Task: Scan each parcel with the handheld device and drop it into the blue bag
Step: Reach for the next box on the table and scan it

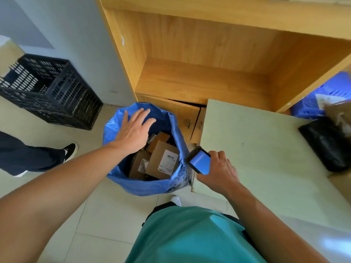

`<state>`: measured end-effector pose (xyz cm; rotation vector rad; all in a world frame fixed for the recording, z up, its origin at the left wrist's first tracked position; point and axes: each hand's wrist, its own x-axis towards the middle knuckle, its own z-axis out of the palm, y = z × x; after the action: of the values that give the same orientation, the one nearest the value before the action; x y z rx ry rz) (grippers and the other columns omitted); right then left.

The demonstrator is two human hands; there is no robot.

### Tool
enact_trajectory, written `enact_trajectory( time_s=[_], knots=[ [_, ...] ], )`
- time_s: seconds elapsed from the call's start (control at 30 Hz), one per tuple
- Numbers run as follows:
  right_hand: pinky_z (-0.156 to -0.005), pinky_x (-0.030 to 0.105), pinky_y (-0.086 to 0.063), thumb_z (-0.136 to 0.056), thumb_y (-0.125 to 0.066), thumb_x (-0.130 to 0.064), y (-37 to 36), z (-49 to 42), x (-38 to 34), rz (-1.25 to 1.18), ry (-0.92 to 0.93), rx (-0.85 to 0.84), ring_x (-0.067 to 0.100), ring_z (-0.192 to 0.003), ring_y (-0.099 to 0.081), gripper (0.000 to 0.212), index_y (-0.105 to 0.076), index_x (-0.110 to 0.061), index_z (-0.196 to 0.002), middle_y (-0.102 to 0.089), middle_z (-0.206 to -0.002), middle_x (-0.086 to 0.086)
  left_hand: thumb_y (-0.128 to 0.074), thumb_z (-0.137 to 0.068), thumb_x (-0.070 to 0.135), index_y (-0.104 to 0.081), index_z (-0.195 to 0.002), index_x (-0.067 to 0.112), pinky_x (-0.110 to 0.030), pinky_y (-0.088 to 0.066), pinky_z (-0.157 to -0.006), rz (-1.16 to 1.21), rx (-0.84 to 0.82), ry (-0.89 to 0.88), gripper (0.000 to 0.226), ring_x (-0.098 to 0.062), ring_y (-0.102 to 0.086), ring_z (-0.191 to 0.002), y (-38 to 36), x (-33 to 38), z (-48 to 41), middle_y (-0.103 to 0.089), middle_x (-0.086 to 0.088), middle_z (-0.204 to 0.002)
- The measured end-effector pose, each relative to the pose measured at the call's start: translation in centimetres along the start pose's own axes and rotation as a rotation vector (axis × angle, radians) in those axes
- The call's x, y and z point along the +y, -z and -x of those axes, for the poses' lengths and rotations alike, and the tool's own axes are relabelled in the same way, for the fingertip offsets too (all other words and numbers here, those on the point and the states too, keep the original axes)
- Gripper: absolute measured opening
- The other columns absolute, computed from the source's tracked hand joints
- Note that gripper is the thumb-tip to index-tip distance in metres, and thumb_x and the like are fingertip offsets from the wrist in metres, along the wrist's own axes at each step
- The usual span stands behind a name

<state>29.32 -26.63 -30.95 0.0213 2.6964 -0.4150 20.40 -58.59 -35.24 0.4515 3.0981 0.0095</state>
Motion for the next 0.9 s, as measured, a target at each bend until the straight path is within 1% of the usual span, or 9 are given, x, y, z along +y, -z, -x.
enact_trajectory(
  time_s=[0.13, 0.23, 0.33, 0.47, 0.6, 0.73, 0.9],
  knots=[
    [-0.081, 0.041, -0.053, -0.067, -0.07, -0.051, 0.3, 1.6, 3.3, -0.022, -0.095, 0.008, 0.023, -0.093, -0.054, 0.071, -0.043, -0.022, -0.125, -0.042, -0.108, -0.002, -0.06, -0.097, 0.017, -0.053, -0.143, 0.016, -0.075, -0.022, -0.115, 0.04, 0.025, -0.136, 0.046, -0.032, -0.025, -0.152, 0.0, 4.5, -2.0, -0.034, -0.012, -0.163],
    [-0.082, 0.042, -0.053, -0.068, -0.071, -0.051, 0.5, 3.0, 6.3, -0.049, -0.178, 0.01, 0.024, -0.096, -0.054, 0.073, -0.043, -0.021, -0.128, -0.041, -0.11, -0.002, -0.049, -0.103, 0.031, -0.046, -0.15, 0.022, -0.073, -0.018, -0.118, 0.043, -0.003, -0.229, 0.048, -0.027, -0.019, -0.155, 0.0, 8.2, -4.2, -0.026, -0.007, -0.167],
    [-0.083, 0.042, -0.053, -0.068, -0.071, -0.05, 0.6, 4.4, 9.4, -0.084, -0.236, 0.02, 0.024, -0.099, -0.054, 0.074, -0.043, -0.021, -0.129, -0.042, -0.112, -0.002, -0.042, -0.105, 0.037, -0.038, -0.154, 0.026, -0.072, -0.014, -0.119, 0.04, -0.022, -0.294, 0.051, -0.026, -0.013, -0.157, 0.5, 12.2, -6.4, -0.019, -0.006, -0.17],
    [-0.082, 0.04, -0.053, -0.068, -0.071, -0.051, 1.3, 6.2, 14.2, -0.131, -0.287, 0.04, 0.023, -0.099, -0.053, 0.072, -0.043, -0.022, -0.129, -0.042, -0.114, -0.002, -0.042, -0.104, 0.038, -0.036, -0.155, 0.024, -0.071, -0.016, -0.119, 0.017, -0.03, -0.369, 0.053, -0.027, -0.015, -0.156, 1.3, 18.9, -9.0, -0.017, -0.006, -0.17],
    [-0.081, 0.039, -0.051, -0.07, -0.071, -0.051, 3.0, 8.3, 20.8, -0.175, -0.345, 0.093, 0.024, -0.097, -0.052, 0.071, -0.043, -0.021, -0.128, -0.041, -0.112, -0.001, -0.045, -0.102, 0.039, -0.038, -0.154, 0.023, -0.069, -0.015, -0.119, -0.016, -0.052, -0.441, 0.055, -0.028, -0.017, -0.155, 1.7, 26.8, -11.0, -0.02, -0.008, -0.169],
    [-0.08, 0.04, -0.053, -0.068, -0.072, -0.051, 4.6, 11.2, 28.7, -0.249, -0.45, 0.173, 0.024, -0.094, -0.053, 0.069, -0.044, -0.022, -0.124, -0.041, -0.109, -0.002, -0.048, -0.102, 0.04, -0.04, -0.153, 0.025, -0.069, -0.013, -0.12, -0.022, -0.056, -0.563, 0.055, -0.027, -0.018, -0.154, 2.3, 36.8, -13.5, -0.023, -0.007, -0.168],
    [-0.081, 0.042, -0.054, -0.067, -0.072, -0.051, 5.8, 15.2, 37.5, -0.314, -0.559, 0.25, 0.023, -0.094, -0.053, 0.069, -0.044, -0.022, -0.123, -0.042, -0.107, -0.001, -0.051, -0.101, 0.039, -0.037, -0.155, 0.027, -0.068, -0.016, -0.12, -0.036, -0.044, -0.702, 0.057, -0.027, -0.021, -0.154, 3.0, 48.8, -16.4, -0.024, -0.007, -0.167]
  ],
)
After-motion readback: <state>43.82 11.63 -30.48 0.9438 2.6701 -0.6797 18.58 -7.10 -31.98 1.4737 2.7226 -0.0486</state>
